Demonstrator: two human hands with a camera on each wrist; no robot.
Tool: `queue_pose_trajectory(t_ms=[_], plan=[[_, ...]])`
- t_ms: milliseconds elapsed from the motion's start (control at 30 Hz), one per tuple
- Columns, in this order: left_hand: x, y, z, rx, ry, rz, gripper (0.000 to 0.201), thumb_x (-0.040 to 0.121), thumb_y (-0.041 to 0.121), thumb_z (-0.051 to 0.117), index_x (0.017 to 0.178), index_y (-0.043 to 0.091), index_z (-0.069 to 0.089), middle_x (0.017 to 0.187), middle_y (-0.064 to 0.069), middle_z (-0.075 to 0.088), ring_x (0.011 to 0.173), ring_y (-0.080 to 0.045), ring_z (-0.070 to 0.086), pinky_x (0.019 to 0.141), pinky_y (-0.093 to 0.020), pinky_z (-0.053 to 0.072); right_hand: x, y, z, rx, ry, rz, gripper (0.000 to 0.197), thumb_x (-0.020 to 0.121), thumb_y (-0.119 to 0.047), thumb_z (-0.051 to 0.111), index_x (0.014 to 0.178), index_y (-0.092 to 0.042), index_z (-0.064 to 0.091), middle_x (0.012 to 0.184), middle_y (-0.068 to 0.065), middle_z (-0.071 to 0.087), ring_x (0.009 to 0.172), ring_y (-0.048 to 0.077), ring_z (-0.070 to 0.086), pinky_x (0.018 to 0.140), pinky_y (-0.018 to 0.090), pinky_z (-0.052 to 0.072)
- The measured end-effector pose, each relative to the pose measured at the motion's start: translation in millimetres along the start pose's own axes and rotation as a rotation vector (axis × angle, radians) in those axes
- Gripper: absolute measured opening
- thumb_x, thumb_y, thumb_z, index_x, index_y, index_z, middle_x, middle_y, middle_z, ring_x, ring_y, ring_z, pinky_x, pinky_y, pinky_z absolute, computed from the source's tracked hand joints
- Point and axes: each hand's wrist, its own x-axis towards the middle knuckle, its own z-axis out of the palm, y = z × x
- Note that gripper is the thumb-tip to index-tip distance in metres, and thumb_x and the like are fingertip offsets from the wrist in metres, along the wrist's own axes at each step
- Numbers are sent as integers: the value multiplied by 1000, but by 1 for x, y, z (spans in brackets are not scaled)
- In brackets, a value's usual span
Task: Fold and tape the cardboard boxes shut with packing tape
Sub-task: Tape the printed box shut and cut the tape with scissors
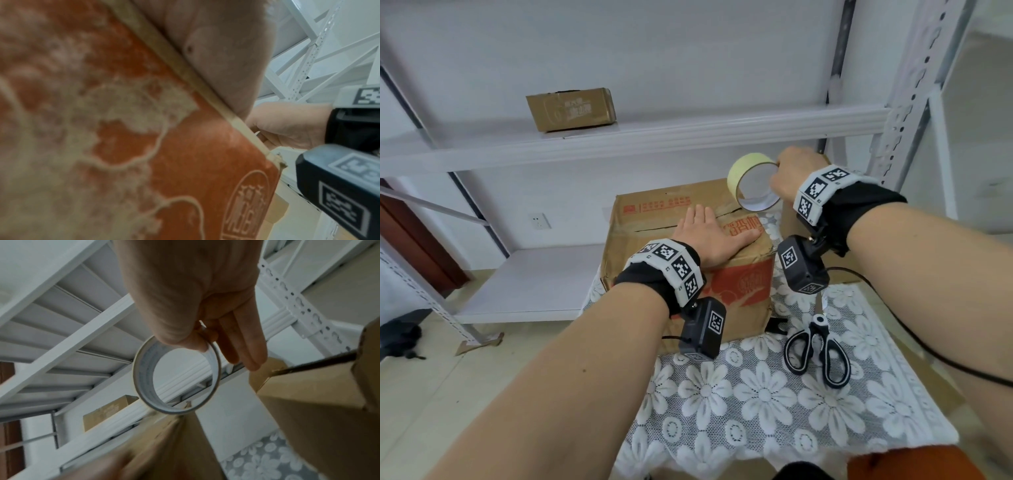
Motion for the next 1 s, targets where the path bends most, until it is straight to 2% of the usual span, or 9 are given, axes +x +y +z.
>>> queue_pose_trajectory(t_ms=[100, 300, 467, 567, 700, 767, 867, 933, 1000], plan=[[0, -1, 0, 6, -10, -1, 113, 79, 86, 21, 154, 3, 1, 162, -13, -7, 150, -27, -7, 122, -42, 0, 2, 7, 1, 4, 10, 12, 12, 87, -6, 50, 76, -3, 54, 84, 16, 60, 70, 30, 53, 65, 31, 44], [-1, 3, -6, 18, -11, -26, 114, 79, 86, 21, 154, 2, 2, 162, -15, -6, 150, -29, -5, 122, -42, 1, 2, 17, 8, 69, 10, 16, 16, 91, -7, 48, 95, 1, 62, 94, 20, 63, 85, 33, 58, 68, 30, 41], [3, 22, -15, 15, 42, -58, 122, 74, 90, 25, 153, 1, 3, 162, -17, -2, 150, -32, -2, 121, -42, 2, 6, 22, 9, 123, 10, 38, 18, 91, -9, 48, 96, 1, 62, 96, 20, 62, 80, 31, 53, 67, 30, 40], [8, 31, -14, 29, 57, -10, 118, 77, 88, 29, 154, 4, 1, 163, -13, -3, 150, -28, -2, 120, -41, 0, 8, 25, 13, 131, 34, 63, 18, 88, -12, 49, 93, -2, 64, 93, 18, 63, 75, 30, 54, 68, 31, 45], [13, 32, -7, 6, 65, 6, 107, 84, 79, 33, 155, 7, 0, 163, -10, -3, 150, -26, -3, 122, -41, 2, 7, 28, 20, 173, 13, 95, 18, 86, -20, 49, 83, -6, 58, 89, 15, 64, 76, 34, 61, 78, 41, 55], [13, 32, -5, -3, 76, 6, 101, 87, 75, 33, 155, 8, -1, 163, -9, -4, 150, -25, -4, 122, -41, 1, 7, 29, 21, 204, 12, 90, 23, 90, -24, 47, 90, -3, 58, 96, 16, 65, 80, 33, 60, 73, 35, 51], [14, 33, -4, -5, 81, 8, 98, 88, 71, 32, 155, 7, 0, 163, -10, -4, 150, -26, -4, 122, -41, 1, 4, 28, 25, 251, -6, 92, 29, 96, -21, 44, 107, 3, 57, 104, 21, 62, 83, 32, 56, 65, 29, 36], [14, 33, -3, -6, 87, 13, 96, 89, 69, 32, 155, 7, 0, 163, -10, -3, 150, -26, -4, 122, -41, 2, 1, 28, 30, 260, 4, 96, 28, 98, -17, 41, 108, 3, 58, 106, 22, 63, 86, 33, 57, 65, 29, 35], [13, 34, -2, -17, 98, 16, 94, 90, 67, 31, 155, 6, 0, 163, -11, -3, 150, -26, -3, 122, -41, 2, 3, 26, 39, 343, 9, 131, 26, 98, -10, 41, 107, 7, 58, 106, 24, 64, 90, 36, 60, 67, 33, 41]])
